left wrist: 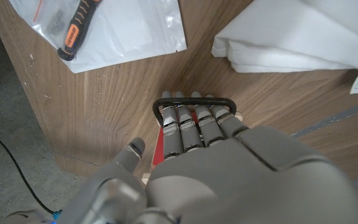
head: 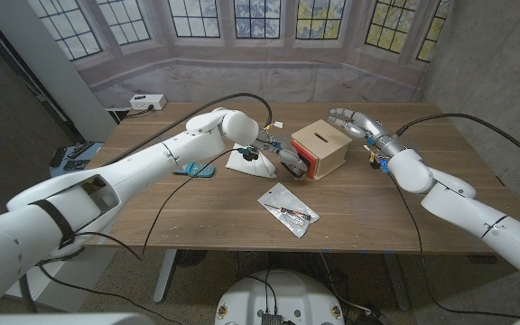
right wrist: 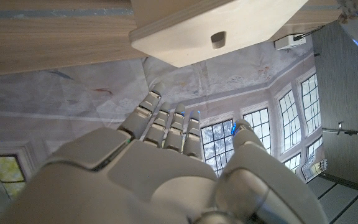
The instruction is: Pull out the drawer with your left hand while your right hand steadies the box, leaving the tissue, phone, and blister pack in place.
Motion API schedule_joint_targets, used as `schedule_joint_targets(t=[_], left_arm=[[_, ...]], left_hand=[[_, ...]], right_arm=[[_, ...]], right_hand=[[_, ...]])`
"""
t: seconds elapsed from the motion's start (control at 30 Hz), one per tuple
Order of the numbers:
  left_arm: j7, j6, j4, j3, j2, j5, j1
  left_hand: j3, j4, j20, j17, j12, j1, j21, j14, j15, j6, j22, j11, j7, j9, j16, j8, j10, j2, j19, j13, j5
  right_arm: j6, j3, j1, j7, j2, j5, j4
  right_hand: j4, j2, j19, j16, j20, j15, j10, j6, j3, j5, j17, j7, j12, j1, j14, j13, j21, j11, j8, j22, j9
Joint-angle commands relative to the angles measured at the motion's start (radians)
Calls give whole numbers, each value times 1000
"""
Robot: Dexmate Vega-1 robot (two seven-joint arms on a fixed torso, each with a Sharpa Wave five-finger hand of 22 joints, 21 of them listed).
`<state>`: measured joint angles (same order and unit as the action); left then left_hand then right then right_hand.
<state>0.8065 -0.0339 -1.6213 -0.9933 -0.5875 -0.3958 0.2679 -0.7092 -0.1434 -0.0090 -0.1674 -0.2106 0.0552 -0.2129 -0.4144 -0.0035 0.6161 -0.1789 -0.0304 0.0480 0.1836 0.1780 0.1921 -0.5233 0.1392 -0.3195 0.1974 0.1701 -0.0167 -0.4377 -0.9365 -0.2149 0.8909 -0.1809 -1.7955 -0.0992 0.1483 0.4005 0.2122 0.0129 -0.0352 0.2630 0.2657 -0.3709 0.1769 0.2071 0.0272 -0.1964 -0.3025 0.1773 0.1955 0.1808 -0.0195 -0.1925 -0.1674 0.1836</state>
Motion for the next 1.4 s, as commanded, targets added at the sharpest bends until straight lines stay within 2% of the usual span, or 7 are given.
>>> schedule_joint_targets(t=[0.03,0.17,0.33,0.67,0.9,1.03,1.4], left_arm=[[13,-27,-27,5,-9,13,13],[15,-38,-37,6,-13,16,18],[17,-46,-46,5,-18,18,22],[17,-58,-59,7,-25,20,28],[24,-71,-71,5,-31,22,32],[25,-76,-77,6,-34,23,36],[23,-79,-90,12,-47,27,43]], left_hand=[[-9,1,-1,-3,1,-6,3,-5,-1,-1,-2,0,1,5,2,0,-2,7,5,5,4],[-11,2,-1,-3,-1,-5,3,-6,0,0,-2,0,4,5,2,0,-6,7,5,5,4],[-12,2,-2,-3,0,-5,3,-7,1,0,-2,1,3,5,3,1,-4,6,4,5,4],[-14,2,-3,-3,0,-5,3,-8,1,0,-2,3,3,6,3,1,-4,6,2,5,4],[-15,2,-3,-3,0,-5,3,-10,3,0,-2,4,2,6,4,1,-5,5,2,5,4],[-16,2,-3,-3,1,-6,3,-10,2,0,-2,1,3,6,4,1,-4,5,1,5,4],[-17,1,-3,-3,0,-7,3,-10,3,0,-3,6,4,6,3,1,-5,4,1,5,3]], right_arm=[[78,-17,0,18,36,-102,-73],[98,-25,4,38,46,-126,-91],[129,-32,4,50,49,-152,-111],[178,-45,3,84,58,-187,-147],[227,-67,3,107,58,-225,-174],[246,-84,16,135,59,-247,-182],[318,-120,43,212,56,-296,-214]], right_hand=[[2,-3,-23,-1,6,-2,3,6,4,3,3,6,0,9,-9,0,-5,-8,0,-3,2],[9,-3,-40,-2,9,-2,5,6,6,3,3,11,-1,18,-12,0,-7,-19,0,-3,2],[17,0,-59,-2,7,4,12,9,6,4,3,31,-2,30,-12,-1,-7,-50,-1,-3,2],[28,1,-81,-3,5,3,14,10,8,5,4,38,-1,46,-16,-2,-7,-55,-2,-3,1],[36,4,-95,-3,-29,8,19,13,6,6,4,45,-1,56,-16,-3,-6,-64,-2,-2,1],[42,5,-107,-3,-30,9,21,12,6,7,5,56,-1,63,-19,-3,-7,-70,-1,-2,1],[65,-1,-157,-11,-36,18,19,10,16,8,8,60,4,98,-51,-6,-11,-78,0,-2,1]])
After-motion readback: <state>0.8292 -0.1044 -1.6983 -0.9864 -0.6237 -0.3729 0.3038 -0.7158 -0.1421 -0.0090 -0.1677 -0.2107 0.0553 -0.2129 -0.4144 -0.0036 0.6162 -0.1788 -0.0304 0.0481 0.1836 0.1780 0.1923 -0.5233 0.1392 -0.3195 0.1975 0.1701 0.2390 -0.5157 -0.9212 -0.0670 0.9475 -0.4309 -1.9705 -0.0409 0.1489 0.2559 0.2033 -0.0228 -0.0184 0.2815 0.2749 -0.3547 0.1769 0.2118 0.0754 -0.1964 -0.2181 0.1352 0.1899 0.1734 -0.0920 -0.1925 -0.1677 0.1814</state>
